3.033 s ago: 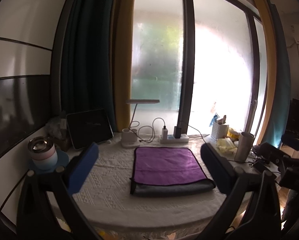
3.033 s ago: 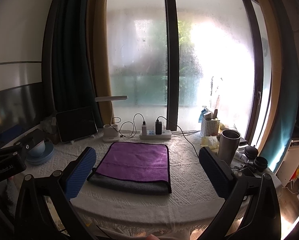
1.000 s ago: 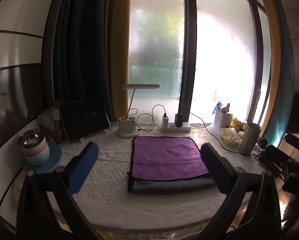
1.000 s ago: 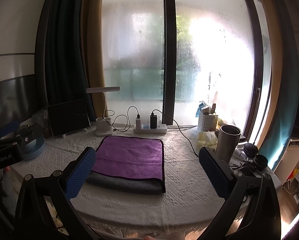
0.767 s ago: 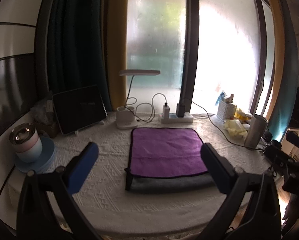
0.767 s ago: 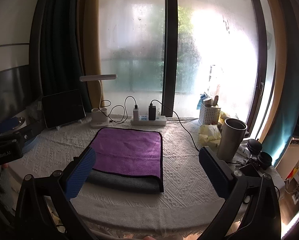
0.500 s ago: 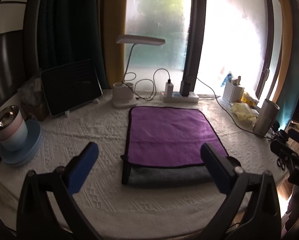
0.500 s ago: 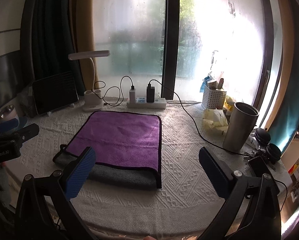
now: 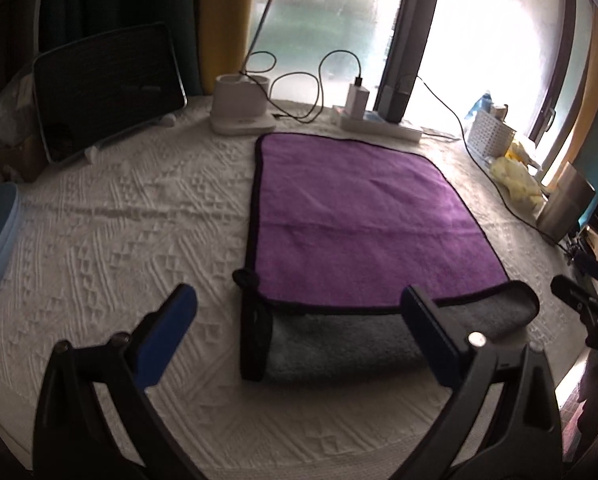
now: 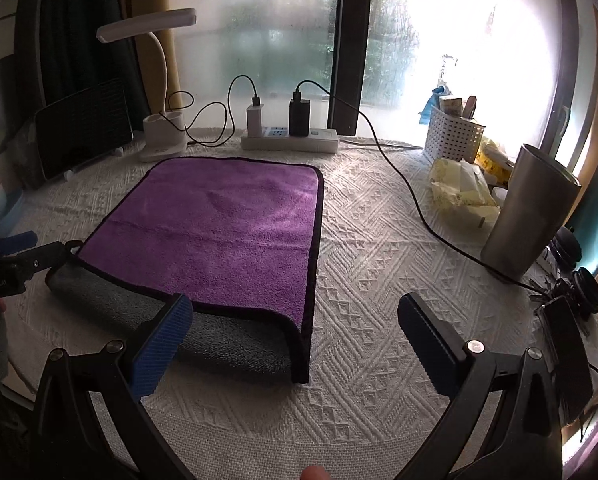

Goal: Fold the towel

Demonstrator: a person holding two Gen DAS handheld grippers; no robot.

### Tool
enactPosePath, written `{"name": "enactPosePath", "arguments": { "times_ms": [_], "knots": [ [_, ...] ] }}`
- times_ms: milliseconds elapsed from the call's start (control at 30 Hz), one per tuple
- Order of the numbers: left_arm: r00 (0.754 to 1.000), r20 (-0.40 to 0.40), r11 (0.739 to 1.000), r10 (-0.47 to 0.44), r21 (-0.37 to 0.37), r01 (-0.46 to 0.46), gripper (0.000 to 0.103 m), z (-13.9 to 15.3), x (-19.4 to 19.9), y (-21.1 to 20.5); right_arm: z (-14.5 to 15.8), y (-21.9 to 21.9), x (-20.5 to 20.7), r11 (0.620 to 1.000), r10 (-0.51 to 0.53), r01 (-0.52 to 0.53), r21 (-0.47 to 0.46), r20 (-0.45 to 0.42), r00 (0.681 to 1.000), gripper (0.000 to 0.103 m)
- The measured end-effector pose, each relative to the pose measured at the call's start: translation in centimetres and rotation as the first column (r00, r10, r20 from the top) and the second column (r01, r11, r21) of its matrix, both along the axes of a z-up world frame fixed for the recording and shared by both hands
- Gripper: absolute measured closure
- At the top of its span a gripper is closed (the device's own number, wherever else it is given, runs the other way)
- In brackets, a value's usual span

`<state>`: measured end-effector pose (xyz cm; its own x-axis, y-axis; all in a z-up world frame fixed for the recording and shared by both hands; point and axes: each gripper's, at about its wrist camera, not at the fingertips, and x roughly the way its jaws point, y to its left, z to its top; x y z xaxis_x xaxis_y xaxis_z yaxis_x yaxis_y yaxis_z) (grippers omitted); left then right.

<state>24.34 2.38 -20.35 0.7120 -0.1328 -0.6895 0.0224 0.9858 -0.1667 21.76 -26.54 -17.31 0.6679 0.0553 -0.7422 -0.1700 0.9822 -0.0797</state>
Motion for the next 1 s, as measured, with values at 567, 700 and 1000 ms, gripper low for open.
{"name": "enactPosePath", "arguments": {
  "times_ms": [567, 700, 1000],
  "knots": [
    [0.997, -0.051, 0.983, -0.056, 0.173, 0.064, 0.054, -2.5, 0.4, -2.2, -4.1, -0.9, 2.3, 0.991, 0.104, -0.095, 0.094, -0.093, 0.99, 0.024],
    [0.996, -0.073, 0.985, -0.044, 0.161, 0.055, 0.055, -3.2, -0.2, -2.6, -4.4, -0.6, 2.1, 0.987, 0.132, -0.121, 0.102, -0.107, 0.985, 0.036],
    [0.999, -0.033, 0.992, -0.006, 0.128, 0.01, 0.085, -3.0, -0.9, -1.6, -4.8, -0.2, 1.1, 0.982, 0.166, -0.152, 0.113, -0.131, 0.977, 0.09]
  ]
}}
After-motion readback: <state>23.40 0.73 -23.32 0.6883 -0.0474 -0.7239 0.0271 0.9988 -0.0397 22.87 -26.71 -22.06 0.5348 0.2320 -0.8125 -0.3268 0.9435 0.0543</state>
